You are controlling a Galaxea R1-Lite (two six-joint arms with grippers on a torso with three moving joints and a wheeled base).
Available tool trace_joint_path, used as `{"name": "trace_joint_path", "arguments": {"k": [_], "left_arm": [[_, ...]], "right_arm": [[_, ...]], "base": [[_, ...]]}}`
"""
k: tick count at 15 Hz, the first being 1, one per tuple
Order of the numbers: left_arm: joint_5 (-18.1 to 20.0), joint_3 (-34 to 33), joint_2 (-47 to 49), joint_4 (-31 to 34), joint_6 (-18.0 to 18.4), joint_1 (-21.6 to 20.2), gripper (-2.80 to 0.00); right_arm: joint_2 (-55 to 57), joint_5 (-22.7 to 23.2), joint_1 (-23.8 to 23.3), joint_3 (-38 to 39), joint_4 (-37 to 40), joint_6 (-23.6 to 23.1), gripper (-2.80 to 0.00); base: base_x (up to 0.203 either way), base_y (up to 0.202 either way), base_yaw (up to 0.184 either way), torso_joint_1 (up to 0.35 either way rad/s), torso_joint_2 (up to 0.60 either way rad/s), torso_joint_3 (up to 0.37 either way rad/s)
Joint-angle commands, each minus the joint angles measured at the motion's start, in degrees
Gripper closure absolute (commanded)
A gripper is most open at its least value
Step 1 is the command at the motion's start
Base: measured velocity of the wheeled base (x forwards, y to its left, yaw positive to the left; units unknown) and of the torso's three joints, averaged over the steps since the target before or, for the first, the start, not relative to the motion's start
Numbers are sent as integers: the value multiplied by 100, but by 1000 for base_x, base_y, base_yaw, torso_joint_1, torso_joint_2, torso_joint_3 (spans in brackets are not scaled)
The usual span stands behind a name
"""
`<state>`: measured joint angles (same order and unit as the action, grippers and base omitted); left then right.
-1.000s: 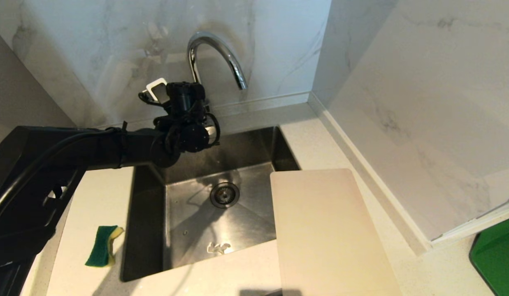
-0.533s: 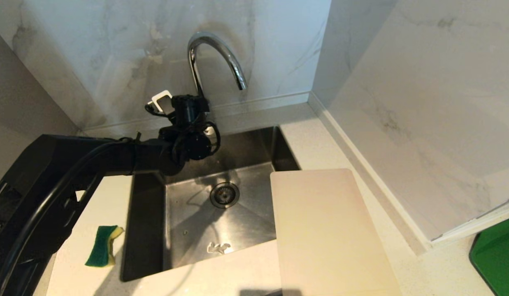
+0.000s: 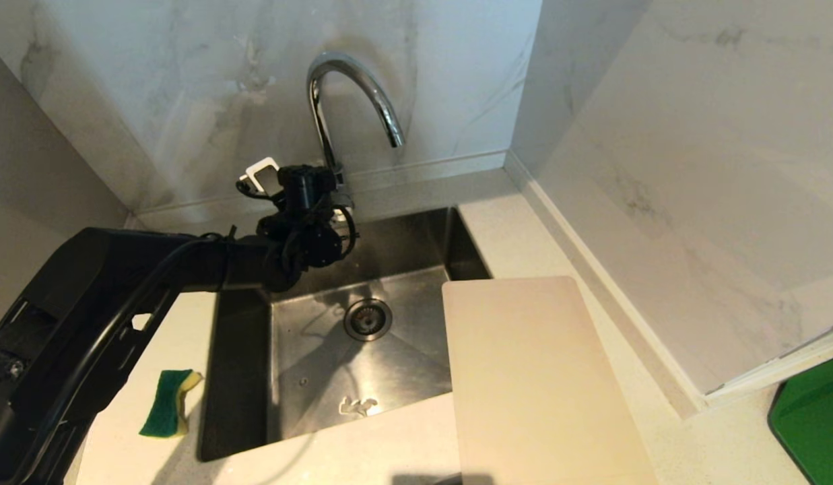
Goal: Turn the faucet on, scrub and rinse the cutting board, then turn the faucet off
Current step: Turn on the tap
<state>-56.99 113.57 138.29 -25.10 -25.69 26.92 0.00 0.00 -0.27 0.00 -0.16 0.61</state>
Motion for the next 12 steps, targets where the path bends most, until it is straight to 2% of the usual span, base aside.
{"name": "trace_joint_path", "arguments": {"k": [1,12], "left_arm": [[-40,-1,102,-43,-12,-69,-280],[22,-14,-16,-13,-7,-110,-280]], "right_arm": [[0,0,0,0,-2,0,0],[0,0,0,0,-2,0,0]], "base": [[0,0,0,0,0,0],[0,0,0,0,0,0]]}}
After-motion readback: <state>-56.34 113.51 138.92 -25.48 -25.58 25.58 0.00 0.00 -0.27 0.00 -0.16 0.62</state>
